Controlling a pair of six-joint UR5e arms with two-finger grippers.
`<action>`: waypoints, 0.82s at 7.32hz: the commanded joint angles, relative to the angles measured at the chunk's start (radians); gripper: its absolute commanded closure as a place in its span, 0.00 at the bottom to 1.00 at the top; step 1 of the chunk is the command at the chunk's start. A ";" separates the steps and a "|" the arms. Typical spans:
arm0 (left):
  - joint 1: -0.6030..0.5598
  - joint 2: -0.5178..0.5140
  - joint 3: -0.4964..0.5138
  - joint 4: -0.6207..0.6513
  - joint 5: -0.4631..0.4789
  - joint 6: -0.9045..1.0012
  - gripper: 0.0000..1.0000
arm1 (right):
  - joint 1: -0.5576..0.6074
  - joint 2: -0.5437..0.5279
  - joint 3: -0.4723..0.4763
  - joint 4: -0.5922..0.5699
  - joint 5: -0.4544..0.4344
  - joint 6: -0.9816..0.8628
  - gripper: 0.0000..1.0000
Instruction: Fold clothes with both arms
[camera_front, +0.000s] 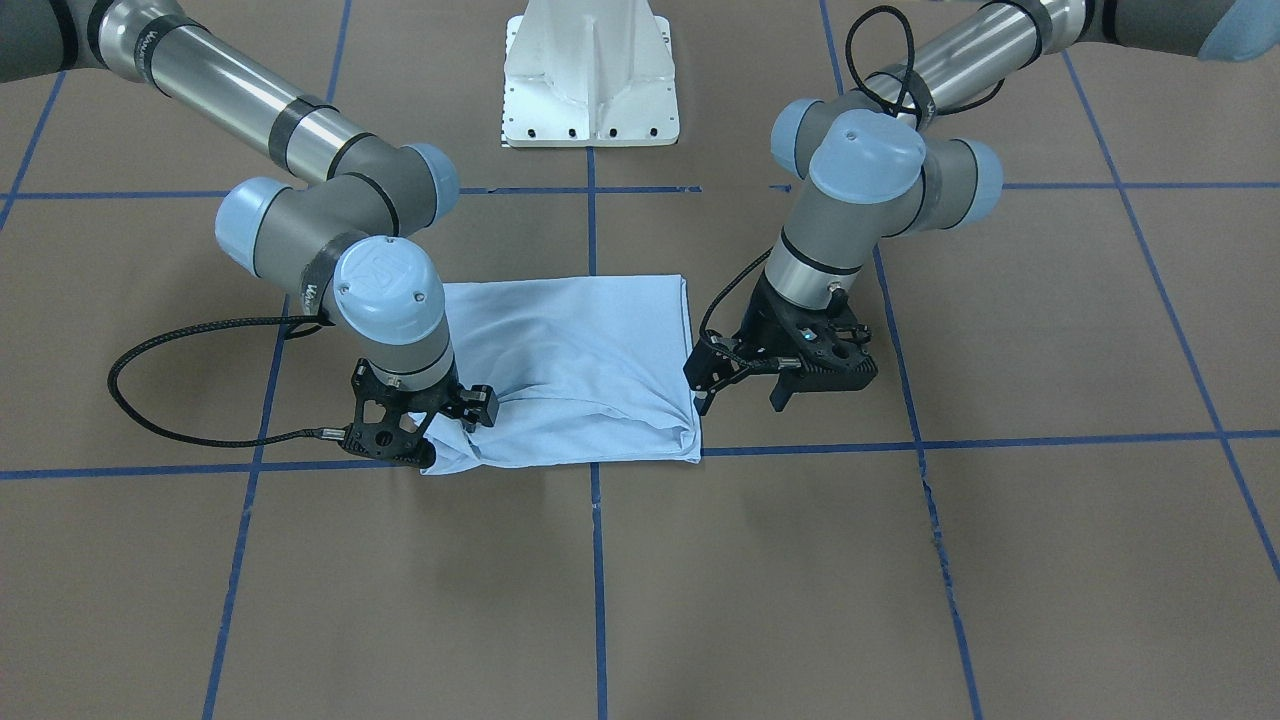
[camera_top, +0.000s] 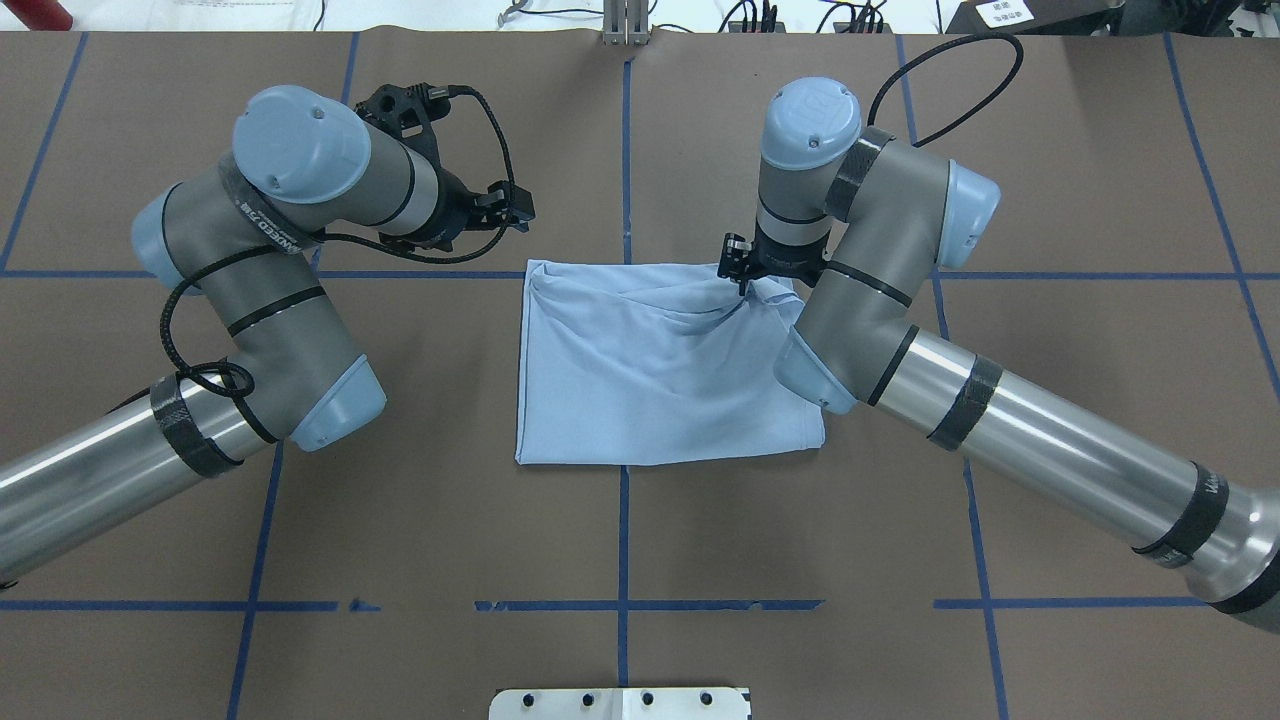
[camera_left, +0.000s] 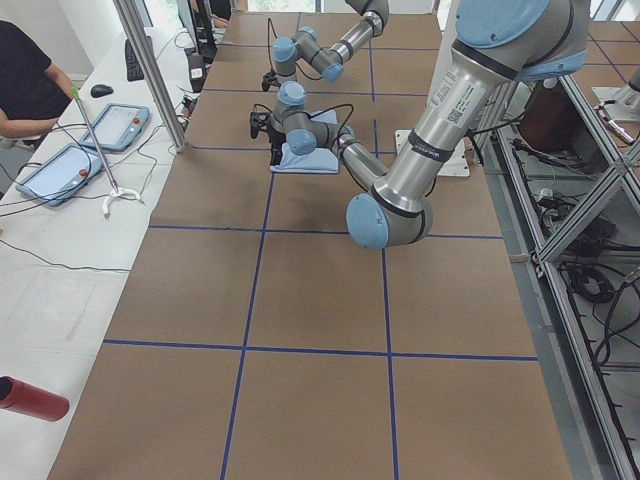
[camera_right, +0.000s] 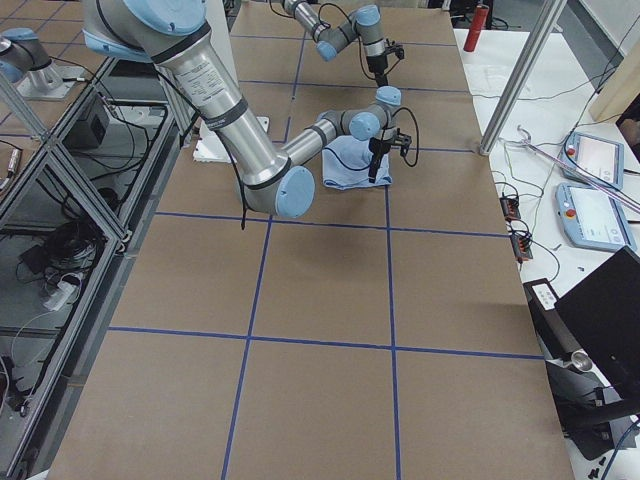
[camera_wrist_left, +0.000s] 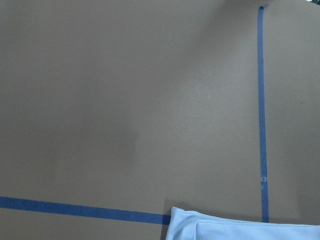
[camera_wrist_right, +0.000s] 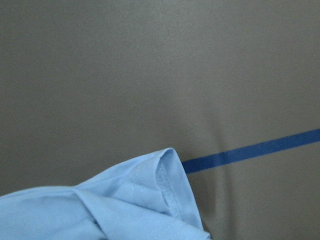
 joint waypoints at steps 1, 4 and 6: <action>0.001 -0.006 0.001 0.000 -0.001 -0.005 0.00 | 0.020 -0.013 -0.009 -0.012 -0.026 -0.078 0.00; 0.003 -0.009 -0.010 0.000 0.001 -0.008 0.00 | 0.082 -0.011 -0.016 -0.019 -0.017 -0.146 0.00; -0.011 0.049 -0.073 0.003 -0.002 0.064 0.00 | 0.178 -0.018 0.006 -0.019 0.016 -0.244 0.00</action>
